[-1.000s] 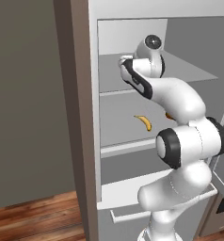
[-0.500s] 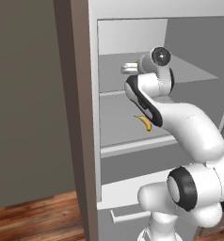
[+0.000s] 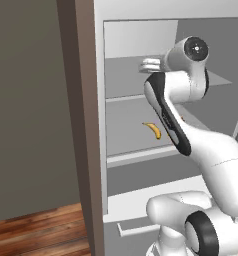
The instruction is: Open the fridge, remove the banana, broccoli, and chicken drumstick, and place them on any counter.
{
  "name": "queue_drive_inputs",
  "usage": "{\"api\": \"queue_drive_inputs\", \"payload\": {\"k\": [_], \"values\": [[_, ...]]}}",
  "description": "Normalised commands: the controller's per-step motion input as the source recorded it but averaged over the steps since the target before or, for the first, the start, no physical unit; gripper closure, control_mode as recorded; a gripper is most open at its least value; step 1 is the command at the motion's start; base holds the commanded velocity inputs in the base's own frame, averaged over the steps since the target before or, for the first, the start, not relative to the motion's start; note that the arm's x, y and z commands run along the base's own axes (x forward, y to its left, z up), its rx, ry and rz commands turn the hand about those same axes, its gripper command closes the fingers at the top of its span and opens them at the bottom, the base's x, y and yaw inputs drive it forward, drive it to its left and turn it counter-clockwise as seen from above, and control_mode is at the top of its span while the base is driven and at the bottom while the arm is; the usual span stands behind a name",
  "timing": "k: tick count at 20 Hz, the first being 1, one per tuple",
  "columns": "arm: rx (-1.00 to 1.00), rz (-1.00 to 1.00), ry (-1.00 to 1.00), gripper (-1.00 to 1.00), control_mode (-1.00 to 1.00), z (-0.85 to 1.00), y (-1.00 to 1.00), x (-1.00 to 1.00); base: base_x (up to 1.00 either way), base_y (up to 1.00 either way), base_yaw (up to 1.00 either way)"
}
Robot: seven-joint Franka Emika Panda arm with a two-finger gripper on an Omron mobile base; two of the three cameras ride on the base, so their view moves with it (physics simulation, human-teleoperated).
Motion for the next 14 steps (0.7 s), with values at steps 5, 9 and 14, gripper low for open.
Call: {"api": "queue_drive_inputs", "payload": {"k": [5, 9, 14], "values": [[0.02, 0.00, 0.15, 1.00, -1.00, 0.30, 0.00, -1.00, 0.00, 0.00, 0.00], [-0.01, 0.00, 0.02, 1.00, -1.00, -0.29, 0.03, -1.00, 0.00, 0.00, 0.00], [0.00, 0.00, 0.00, 1.00, -1.00, -0.40, -0.02, -0.99, 0.00, 0.00, 0.00]]}}
